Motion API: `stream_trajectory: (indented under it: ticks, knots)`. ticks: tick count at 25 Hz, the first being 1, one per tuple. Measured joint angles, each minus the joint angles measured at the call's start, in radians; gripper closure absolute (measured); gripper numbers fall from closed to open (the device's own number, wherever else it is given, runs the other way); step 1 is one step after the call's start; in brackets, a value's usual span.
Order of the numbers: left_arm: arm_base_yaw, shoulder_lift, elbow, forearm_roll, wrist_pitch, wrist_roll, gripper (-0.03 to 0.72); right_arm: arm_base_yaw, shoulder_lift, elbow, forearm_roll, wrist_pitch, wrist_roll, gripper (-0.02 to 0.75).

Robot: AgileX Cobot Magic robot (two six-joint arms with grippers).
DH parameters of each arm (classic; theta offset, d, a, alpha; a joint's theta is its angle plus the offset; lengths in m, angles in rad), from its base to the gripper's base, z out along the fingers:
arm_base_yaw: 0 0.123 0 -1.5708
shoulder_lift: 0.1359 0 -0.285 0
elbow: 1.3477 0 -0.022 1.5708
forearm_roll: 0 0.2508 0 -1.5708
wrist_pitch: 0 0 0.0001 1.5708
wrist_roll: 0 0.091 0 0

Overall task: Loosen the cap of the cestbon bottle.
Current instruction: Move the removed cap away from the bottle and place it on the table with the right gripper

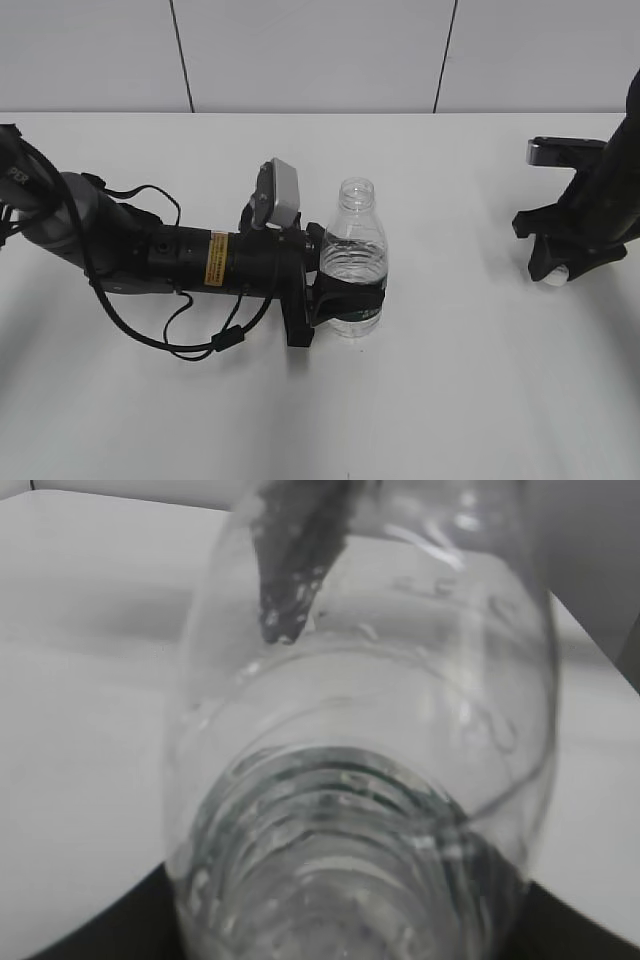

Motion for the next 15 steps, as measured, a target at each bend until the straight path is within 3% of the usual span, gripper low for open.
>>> stream_trajectory:
  ticks: [9, 15]
  knots:
    - [0.0, 0.0, 0.0, -0.001, 0.0, 0.001, 0.325, 0.0, 0.013, 0.0, -0.005, 0.009, 0.002, 0.428]
    - [0.0, 0.0, 0.0, -0.001, 0.0, 0.003, 0.325, 0.0, 0.015, 0.0, -0.005, 0.009, 0.043, 0.256]
